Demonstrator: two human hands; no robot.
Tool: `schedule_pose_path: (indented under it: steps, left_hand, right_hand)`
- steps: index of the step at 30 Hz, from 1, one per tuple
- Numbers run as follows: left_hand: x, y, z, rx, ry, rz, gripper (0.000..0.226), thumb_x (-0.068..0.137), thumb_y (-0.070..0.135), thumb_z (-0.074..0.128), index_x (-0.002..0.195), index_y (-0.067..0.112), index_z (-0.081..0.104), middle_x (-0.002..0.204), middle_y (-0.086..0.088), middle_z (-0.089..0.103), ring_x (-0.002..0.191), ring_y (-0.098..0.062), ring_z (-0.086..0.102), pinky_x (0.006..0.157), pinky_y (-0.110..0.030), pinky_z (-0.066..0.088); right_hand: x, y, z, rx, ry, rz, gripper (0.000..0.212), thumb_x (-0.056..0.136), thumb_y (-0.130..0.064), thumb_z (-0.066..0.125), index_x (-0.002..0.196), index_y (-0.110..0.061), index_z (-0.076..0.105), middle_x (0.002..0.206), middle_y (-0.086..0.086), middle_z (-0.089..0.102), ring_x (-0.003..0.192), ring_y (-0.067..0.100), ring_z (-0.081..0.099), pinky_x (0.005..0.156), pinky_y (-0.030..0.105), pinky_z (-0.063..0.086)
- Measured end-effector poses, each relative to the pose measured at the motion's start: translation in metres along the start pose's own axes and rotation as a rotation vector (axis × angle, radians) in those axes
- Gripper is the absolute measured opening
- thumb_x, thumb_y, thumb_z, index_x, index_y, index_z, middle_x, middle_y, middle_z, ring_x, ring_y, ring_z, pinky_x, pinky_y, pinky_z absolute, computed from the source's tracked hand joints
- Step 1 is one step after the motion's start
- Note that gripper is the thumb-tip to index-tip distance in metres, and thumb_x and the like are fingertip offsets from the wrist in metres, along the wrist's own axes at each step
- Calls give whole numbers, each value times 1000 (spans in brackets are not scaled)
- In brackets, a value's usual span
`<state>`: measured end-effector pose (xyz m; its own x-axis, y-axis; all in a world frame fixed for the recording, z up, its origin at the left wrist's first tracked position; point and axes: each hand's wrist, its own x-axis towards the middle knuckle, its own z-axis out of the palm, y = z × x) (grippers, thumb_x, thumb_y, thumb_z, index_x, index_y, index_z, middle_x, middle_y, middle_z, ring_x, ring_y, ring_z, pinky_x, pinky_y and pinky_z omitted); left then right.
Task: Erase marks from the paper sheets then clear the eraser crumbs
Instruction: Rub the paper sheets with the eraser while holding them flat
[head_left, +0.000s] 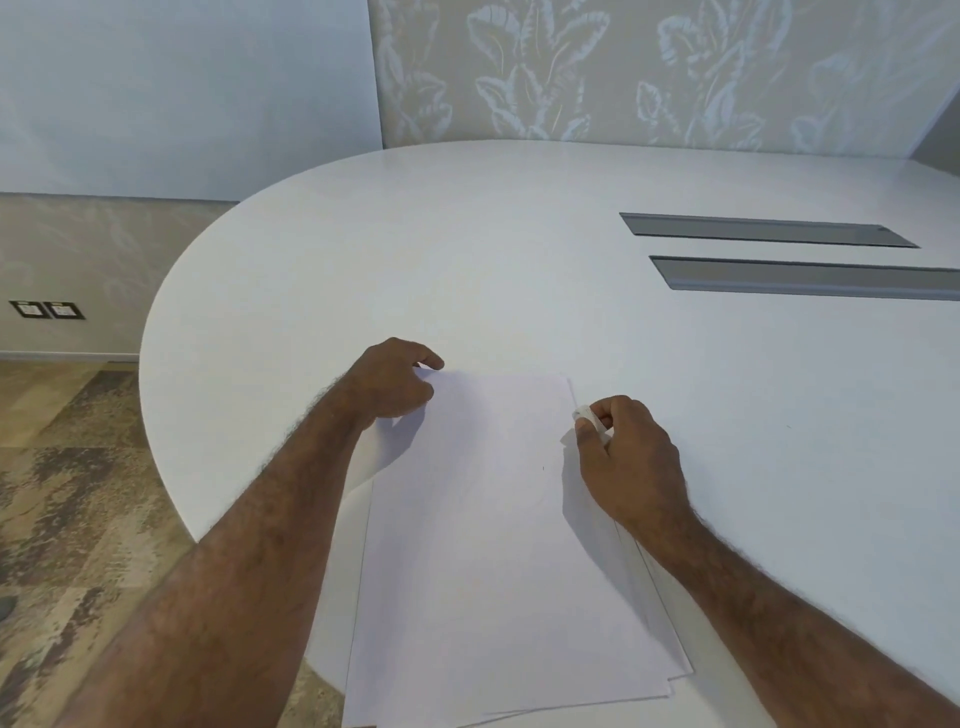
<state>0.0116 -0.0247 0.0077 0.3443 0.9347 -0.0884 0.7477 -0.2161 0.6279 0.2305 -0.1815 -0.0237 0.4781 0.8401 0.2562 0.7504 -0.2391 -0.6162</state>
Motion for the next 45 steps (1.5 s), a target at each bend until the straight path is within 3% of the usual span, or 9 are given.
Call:
schedule_pose_path:
  steps: [3, 6, 9, 12, 19, 29, 37, 41, 45]
  left_hand:
    - [0, -4, 9, -26, 81, -2, 28, 87, 26, 68, 115, 27, 69, 125, -2, 64, 87, -19, 63, 77, -23, 44]
    - [-3, -10, 23, 48, 116, 30, 51, 76, 60, 74, 119, 32, 67, 125, 1, 60, 114, -18, 56, 91, -28, 41]
    - [-14, -15, 43, 185, 277, 131, 66, 71, 78, 62, 118, 33, 66, 117, 2, 57, 114, -21, 49, 91, -35, 41]
    - [-19, -20, 55, 283, 358, 265, 63, 78, 75, 49, 118, 30, 65, 112, 4, 52, 106, -20, 44, 85, -32, 31]
    - [-15, -24, 59, 326, 359, 305, 58, 80, 71, 43, 119, 32, 61, 111, 5, 46, 103, -17, 38, 85, -31, 27]
    - [-15, -22, 59, 370, 364, 291, 60, 82, 73, 34, 118, 33, 59, 109, 4, 43, 97, -16, 33, 83, -32, 24]
    - [-16, -22, 59, 362, 343, 306, 65, 80, 73, 30, 120, 31, 59, 111, 3, 42, 96, -14, 28, 84, -32, 23]
    - [-16, -24, 58, 333, 345, 302, 60, 83, 71, 38, 120, 29, 59, 112, 2, 44, 97, -16, 32, 84, -33, 24]
    - [-23, -18, 47, 16, 407, 221, 48, 92, 45, 61, 134, 23, 53, 134, -3, 45, 122, -23, 41, 99, -37, 34]
  right_hand:
    - [4, -3, 2, 0, 29, -59, 14, 94, -36, 50, 94, -23, 53, 97, -7, 58, 82, 18, 58, 73, 32, 44]
    - [5, -12, 2, -4, -37, -240, 11, 90, -27, 59, 98, -19, 58, 96, -7, 56, 81, 14, 54, 72, 29, 43]
    - [-3, -25, 2, 18, -240, -419, 15, 85, -25, 66, 98, -19, 62, 93, -8, 56, 72, 8, 51, 71, 22, 41]
    - [-12, -38, 7, -20, -397, -425, 16, 82, -32, 64, 95, -22, 63, 90, -8, 56, 72, 7, 51, 72, 28, 46]
    - [-17, -54, 13, 1, -494, -463, 16, 80, -31, 68, 91, -21, 66, 88, -9, 57, 70, 4, 48, 70, 22, 42]
    - [-8, -72, 32, -58, -390, -427, 19, 79, -30, 69, 94, -18, 66, 90, -7, 55, 78, 10, 53, 75, 25, 42]
    - [-7, -76, 33, 13, -447, -413, 13, 73, -29, 72, 81, -21, 66, 74, -18, 54, 69, 2, 51, 65, 17, 39]
    - [-14, -78, 36, 114, -529, -409, 13, 68, -28, 77, 76, -21, 68, 61, -17, 53, 60, -2, 52, 55, 10, 37]
    - [-14, -75, 39, 136, -505, -403, 12, 69, -30, 73, 77, -24, 68, 70, -10, 56, 62, 3, 50, 59, 12, 36]
